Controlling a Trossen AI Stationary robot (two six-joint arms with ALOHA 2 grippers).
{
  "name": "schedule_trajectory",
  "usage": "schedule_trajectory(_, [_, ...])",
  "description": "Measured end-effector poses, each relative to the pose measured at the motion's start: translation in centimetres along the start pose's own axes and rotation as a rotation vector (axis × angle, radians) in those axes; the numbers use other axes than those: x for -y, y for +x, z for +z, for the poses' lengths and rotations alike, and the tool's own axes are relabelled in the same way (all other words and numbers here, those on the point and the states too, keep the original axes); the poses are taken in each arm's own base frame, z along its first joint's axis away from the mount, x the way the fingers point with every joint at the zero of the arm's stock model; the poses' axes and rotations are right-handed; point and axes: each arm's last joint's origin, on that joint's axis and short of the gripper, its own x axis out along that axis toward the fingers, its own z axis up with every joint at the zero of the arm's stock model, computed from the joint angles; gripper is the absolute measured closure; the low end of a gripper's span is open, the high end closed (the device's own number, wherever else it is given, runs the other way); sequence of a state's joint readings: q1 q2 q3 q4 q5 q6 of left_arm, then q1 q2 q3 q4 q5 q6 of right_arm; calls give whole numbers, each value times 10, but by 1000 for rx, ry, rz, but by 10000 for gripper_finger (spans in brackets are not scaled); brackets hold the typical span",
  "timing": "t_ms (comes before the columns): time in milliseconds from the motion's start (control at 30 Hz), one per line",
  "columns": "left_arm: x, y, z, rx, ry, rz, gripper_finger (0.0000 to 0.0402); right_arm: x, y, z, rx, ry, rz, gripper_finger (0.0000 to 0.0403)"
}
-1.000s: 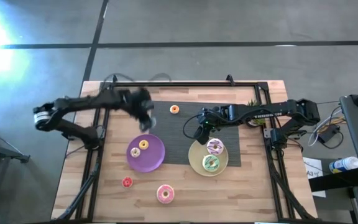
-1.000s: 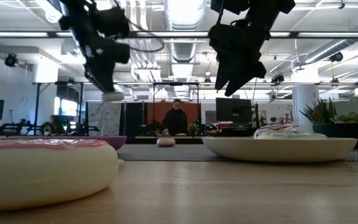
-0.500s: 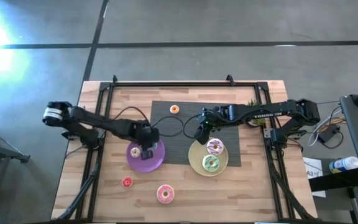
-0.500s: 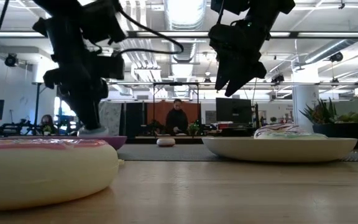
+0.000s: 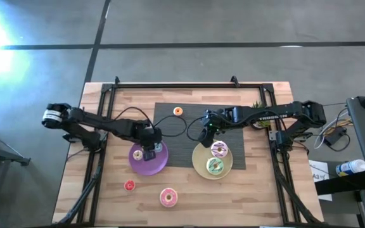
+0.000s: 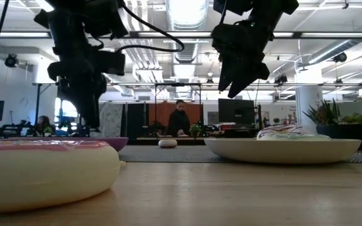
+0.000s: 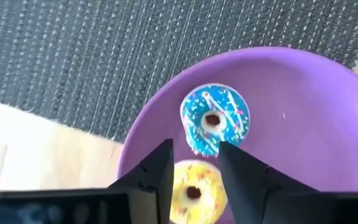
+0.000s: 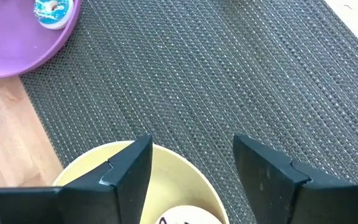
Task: Pick & Place donuts
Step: Put the small red donut on the purple plate
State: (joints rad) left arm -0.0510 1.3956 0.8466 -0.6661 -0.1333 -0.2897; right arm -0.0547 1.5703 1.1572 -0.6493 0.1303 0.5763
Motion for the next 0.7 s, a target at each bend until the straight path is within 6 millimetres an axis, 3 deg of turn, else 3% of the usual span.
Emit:
schedule_trajectory(167, [-17, -26, 21, 146, -109, 72, 299, 0, 0, 0, -4, -1, -3, 188])
schedule_trajectory(267, [-52, -33, 46, 294, -275, 75, 298, 0, 0, 0, -5, -2, -3, 188])
schedule_trajectory(367, [-107, -23, 63, 381, -517, -83, 298, 0, 0, -1, -5, -5, -3, 188])
schedule_trajectory(467, [-153, -4, 65, 373, -706, -207, 298, 1, 0, -1, -9, -6, -6, 188])
schedule_trajectory(567, [-174, 12, 68, 317, -761, -211, 298, 1, -2, -1, -12, -5, -8, 188])
schedule_trajectory(700, [-182, 32, 83, 265, -760, -224, 298, 2, -4, -2, -15, -5, -10, 188])
